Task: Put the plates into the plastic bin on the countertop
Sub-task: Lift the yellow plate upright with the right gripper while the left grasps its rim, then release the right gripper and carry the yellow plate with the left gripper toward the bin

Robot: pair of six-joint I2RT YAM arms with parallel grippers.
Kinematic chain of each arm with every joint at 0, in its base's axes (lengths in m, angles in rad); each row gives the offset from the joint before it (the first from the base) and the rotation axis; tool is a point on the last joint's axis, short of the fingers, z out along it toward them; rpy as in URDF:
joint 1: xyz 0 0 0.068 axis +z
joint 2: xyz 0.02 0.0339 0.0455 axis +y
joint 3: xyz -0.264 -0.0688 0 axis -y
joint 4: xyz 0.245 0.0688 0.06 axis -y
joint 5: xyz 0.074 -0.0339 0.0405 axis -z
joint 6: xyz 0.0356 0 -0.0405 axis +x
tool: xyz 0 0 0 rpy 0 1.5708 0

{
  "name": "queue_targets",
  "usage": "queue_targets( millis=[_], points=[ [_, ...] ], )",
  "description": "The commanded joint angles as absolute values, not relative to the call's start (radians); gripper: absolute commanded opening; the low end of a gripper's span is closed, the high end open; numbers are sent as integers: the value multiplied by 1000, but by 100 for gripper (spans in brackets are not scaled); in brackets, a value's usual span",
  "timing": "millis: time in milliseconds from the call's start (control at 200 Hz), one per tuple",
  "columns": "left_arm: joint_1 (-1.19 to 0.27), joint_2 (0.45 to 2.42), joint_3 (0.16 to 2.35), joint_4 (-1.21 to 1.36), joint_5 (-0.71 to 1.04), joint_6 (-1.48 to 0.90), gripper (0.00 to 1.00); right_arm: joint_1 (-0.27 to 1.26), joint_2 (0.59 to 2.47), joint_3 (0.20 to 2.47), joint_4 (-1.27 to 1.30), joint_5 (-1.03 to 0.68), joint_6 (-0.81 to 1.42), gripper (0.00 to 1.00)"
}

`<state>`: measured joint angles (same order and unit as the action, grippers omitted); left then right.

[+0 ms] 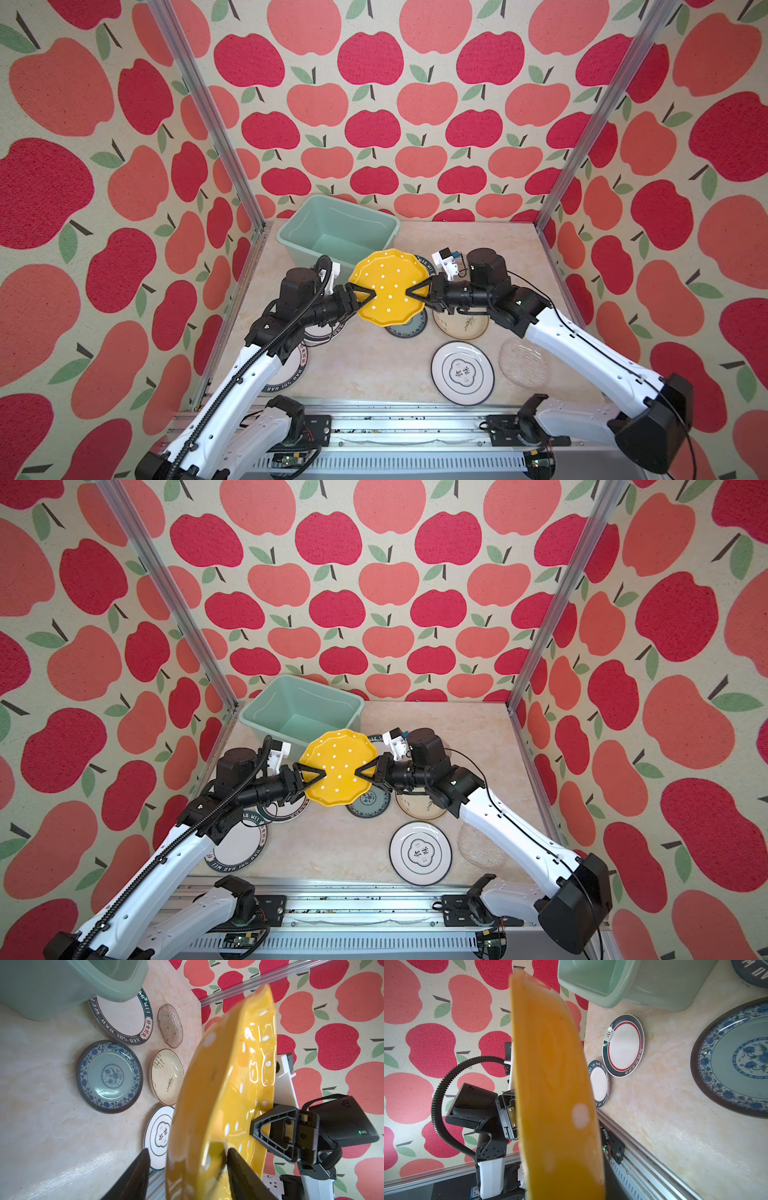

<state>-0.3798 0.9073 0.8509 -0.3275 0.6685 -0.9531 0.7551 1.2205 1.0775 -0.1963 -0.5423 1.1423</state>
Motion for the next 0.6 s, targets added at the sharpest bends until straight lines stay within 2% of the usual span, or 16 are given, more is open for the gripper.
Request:
queue_targets(
  millis=[0,410,500,595],
  points=[
    [-377,908,867,-232,719,-987,54,744,1214,1091,38,-625,1180,0],
    [-371,934,865,-136,695,-1049,25,695,1230,1038,86,-635,1215,0],
    [-364,946,876,-137,688,-1050,15,678,1228,1033,79,-638,1215,6],
    [-353,954,890,-137,678,-1051,8,658,1223,1034,43,-636,1194,19]
  ],
)
